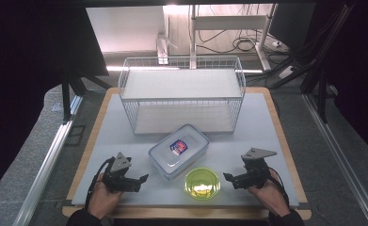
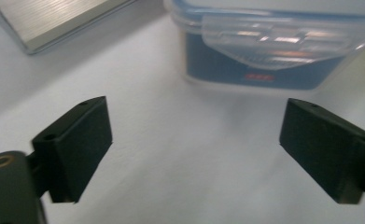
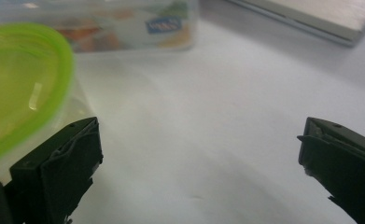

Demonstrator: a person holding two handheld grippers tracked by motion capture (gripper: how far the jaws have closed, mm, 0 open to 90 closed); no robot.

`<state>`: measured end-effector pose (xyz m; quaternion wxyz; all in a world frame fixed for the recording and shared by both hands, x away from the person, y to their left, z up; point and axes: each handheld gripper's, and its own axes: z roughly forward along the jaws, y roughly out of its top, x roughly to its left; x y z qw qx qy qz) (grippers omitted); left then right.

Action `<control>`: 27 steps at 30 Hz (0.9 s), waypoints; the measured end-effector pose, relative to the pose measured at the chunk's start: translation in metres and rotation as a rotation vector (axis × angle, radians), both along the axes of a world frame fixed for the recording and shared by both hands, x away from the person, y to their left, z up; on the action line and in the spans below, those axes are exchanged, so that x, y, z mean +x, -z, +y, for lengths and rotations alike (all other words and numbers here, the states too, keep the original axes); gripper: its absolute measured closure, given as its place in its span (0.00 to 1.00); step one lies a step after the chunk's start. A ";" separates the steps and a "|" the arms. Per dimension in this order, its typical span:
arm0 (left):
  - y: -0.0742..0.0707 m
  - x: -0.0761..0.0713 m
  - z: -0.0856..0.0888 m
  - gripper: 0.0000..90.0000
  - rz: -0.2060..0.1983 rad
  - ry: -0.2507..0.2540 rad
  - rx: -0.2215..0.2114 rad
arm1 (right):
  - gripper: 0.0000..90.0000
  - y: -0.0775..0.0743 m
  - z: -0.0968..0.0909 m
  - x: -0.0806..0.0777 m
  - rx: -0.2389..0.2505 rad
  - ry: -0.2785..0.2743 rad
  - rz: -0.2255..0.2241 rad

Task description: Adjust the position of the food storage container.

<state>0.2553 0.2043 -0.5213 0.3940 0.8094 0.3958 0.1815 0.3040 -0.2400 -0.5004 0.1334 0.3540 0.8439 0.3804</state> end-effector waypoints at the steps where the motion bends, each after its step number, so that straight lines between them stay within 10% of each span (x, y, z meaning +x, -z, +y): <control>1: 0.000 0.000 0.001 0.08 -0.007 0.000 -0.012 | 0.00 0.001 0.000 0.000 -0.011 -0.005 -0.002; 17: 0.001 -0.002 0.004 0.03 -0.049 0.002 -0.059 | 0.17 -0.007 0.003 -0.002 0.001 -0.003 0.027; 27: 0.004 -0.002 0.002 0.03 -0.072 0.012 -0.014 | 0.26 -0.006 0.002 0.000 0.003 -0.003 0.029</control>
